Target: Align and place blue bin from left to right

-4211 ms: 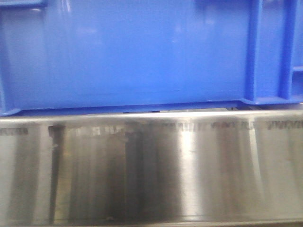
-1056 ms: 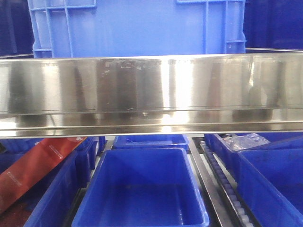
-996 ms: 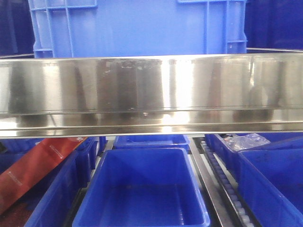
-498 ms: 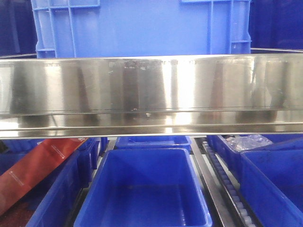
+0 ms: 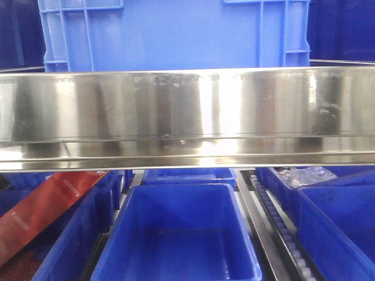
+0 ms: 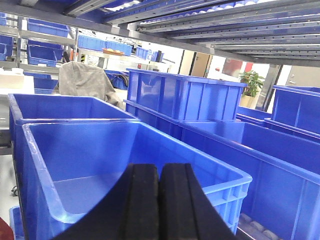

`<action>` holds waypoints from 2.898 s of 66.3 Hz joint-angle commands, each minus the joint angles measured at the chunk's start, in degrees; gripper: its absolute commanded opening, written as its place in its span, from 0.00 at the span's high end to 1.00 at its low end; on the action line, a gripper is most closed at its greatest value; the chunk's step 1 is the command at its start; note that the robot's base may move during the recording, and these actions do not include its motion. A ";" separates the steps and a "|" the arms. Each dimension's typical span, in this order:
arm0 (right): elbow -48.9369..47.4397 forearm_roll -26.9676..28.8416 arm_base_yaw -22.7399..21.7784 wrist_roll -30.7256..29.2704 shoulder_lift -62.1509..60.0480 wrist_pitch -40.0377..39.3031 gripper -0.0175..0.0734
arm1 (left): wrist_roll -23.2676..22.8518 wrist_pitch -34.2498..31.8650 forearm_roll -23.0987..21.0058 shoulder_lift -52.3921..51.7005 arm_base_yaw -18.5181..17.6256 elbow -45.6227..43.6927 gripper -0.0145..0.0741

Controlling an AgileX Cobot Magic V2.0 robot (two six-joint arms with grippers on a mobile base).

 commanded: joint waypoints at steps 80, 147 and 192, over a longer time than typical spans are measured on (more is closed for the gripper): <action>39.03 1.14 -16.37 5.55 -32.17 -0.36 0.89 | 0.38 -1.48 0.30 0.02 -0.39 -0.06 0.96; 39.03 1.14 -16.37 5.55 -32.17 -0.36 0.89 | 1.12 0.94 7.55 -0.46 -0.03 -0.16 0.96; 39.03 1.14 -16.37 5.55 -32.17 -0.36 0.89 | 44.55 -11.86 -32.91 -22.56 28.81 32.39 0.96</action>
